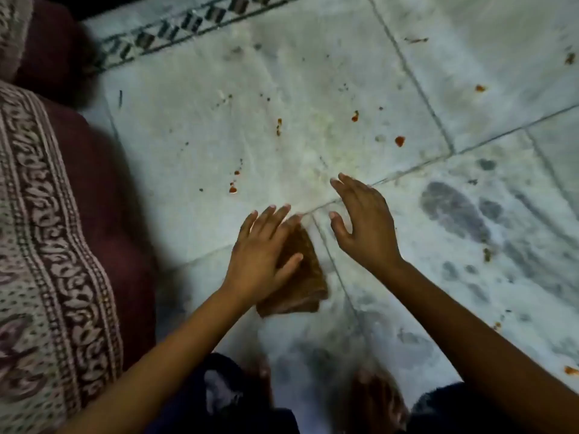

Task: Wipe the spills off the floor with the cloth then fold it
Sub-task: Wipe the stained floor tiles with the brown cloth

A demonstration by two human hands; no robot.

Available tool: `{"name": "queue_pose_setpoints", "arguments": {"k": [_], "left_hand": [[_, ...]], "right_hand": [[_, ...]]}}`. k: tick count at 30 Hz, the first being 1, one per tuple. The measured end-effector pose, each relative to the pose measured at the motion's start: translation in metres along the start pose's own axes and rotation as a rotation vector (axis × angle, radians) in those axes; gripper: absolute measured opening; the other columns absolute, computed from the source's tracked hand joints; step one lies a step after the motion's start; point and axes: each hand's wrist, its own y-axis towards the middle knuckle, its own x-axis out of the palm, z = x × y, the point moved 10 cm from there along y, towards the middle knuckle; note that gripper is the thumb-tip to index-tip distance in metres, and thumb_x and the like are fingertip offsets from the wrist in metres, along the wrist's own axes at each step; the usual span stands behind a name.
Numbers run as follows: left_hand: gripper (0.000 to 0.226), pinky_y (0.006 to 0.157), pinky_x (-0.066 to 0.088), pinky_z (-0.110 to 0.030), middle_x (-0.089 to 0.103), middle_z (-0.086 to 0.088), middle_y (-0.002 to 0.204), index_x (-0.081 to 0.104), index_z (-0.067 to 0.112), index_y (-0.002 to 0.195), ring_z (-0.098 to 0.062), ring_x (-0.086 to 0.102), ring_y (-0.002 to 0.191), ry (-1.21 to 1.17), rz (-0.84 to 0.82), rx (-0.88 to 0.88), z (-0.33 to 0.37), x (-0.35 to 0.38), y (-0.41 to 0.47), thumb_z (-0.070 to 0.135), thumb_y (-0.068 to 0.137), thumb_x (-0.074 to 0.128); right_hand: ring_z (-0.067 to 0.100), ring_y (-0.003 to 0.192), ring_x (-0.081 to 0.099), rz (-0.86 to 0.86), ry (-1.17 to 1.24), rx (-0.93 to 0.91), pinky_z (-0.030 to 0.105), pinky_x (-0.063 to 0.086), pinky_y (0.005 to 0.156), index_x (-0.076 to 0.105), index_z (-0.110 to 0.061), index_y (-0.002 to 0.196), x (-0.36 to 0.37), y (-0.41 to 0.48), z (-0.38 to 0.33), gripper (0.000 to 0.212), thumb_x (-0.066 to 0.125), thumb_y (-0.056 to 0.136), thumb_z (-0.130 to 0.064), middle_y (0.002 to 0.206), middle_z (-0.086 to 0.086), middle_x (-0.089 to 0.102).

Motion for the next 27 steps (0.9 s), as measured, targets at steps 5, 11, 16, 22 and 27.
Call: {"name": "queue_pose_setpoints", "arguments": {"k": [5,11,16,22,27], "left_hand": [[0.105,0.113,-0.014,-0.051,-0.014,-0.001,0.159,-0.006,0.046,0.145,-0.029,-0.017,0.144,0.107,-0.312,0.016,-0.012,0.076,-0.029,0.09,0.06,0.035],[0.098,0.109,-0.01,-0.058,-0.01,-0.014,0.158,-0.001,0.047,0.145,-0.039,-0.013,0.142,0.294,-0.214,0.109,-0.012,0.091,-0.029,0.086,0.064,0.038],[0.067,0.09,0.037,-0.056,0.036,-0.017,0.149,0.043,0.038,0.134,-0.043,0.044,0.125,0.297,-0.083,0.11,-0.01,0.08,-0.023,0.067,0.074,0.041],[0.074,0.093,0.042,-0.036,0.055,-0.003,0.135,0.054,0.02,0.131,-0.026,0.055,0.115,-0.2,0.048,-0.089,-0.045,0.028,-0.015,0.057,0.068,0.045],[0.065,0.093,0.047,-0.039,0.058,-0.004,0.132,0.06,0.019,0.124,-0.027,0.058,0.113,-0.224,0.321,-0.191,-0.107,-0.035,-0.018,0.052,0.068,0.052]], "right_hand": [[0.029,0.127,0.046,0.01,-0.047,-0.049,0.038,0.029,0.107,0.048,-0.009,0.134,0.012,-0.003,0.007,0.05,0.045,0.087,-0.027,0.139,0.012,0.049],[0.026,0.127,0.046,0.082,0.025,-0.003,0.037,0.032,0.105,0.05,-0.009,0.132,0.007,-0.019,0.007,0.048,0.051,0.086,-0.023,0.138,0.011,0.05],[0.027,0.128,0.045,0.034,0.032,0.0,0.039,0.032,0.106,0.051,-0.01,0.131,0.018,-0.027,0.002,0.047,0.051,0.086,-0.025,0.139,0.011,0.049],[0.029,0.131,0.043,-0.052,0.02,-0.029,0.041,0.031,0.108,0.048,-0.011,0.134,0.035,-0.022,-0.009,0.052,0.048,0.085,-0.028,0.14,0.012,0.049],[0.031,0.137,0.032,-0.208,-0.102,-0.1,0.042,0.024,0.112,0.037,-0.008,0.141,0.069,0.003,-0.023,0.065,0.042,0.084,-0.038,0.147,0.015,0.038]]}}
